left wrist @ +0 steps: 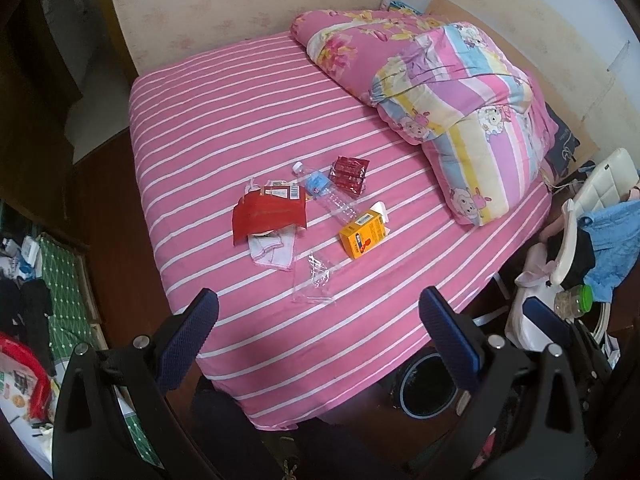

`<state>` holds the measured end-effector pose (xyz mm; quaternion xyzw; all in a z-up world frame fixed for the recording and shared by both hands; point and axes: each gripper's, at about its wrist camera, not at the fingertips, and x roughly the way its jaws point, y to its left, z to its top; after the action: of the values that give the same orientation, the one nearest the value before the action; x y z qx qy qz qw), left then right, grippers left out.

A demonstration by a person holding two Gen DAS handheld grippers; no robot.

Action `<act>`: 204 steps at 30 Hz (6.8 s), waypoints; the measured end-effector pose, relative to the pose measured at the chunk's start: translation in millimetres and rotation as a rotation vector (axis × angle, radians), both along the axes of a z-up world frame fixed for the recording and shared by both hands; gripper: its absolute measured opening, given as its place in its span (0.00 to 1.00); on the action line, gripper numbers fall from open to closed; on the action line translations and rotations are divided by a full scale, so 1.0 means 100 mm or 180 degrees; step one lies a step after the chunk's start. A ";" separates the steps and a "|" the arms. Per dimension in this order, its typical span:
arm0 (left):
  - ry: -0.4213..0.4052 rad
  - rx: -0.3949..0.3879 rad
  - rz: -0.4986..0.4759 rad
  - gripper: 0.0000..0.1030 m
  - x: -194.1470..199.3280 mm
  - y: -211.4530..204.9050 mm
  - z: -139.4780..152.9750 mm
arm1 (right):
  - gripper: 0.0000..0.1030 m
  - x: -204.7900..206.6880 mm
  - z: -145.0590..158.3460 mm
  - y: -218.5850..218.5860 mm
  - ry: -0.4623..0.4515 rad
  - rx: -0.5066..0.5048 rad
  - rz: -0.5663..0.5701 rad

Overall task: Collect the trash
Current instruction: 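Lower the right tool and grasp the clear plastic bag, then grasp the red paper bag with the left tool while the right holds the plastic bag, then carry both bags over the floor bin and release them inside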

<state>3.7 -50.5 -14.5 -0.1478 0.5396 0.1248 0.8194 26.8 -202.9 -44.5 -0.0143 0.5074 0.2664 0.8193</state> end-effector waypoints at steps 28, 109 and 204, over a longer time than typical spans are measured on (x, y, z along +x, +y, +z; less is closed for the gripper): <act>0.0729 -0.0614 -0.0293 0.94 0.74 1.82 -1.82 | 0.96 0.56 -1.66 1.05 0.0980 -0.0187 -0.0676; 0.0507 -0.3202 0.1720 0.35 1.83 2.46 -4.33 | 0.12 1.27 -4.03 1.18 0.1761 -0.0004 -0.1158; 0.2297 -0.0065 -0.4232 0.03 -0.18 -5.32 -4.90 | 0.12 -2.31 -4.13 -4.55 0.1628 0.0727 -0.4427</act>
<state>-14.4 -582.9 -504.3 0.2512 0.7510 -0.3601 0.4931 -204.3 -658.0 -457.0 0.4572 0.5433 -0.2668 0.6516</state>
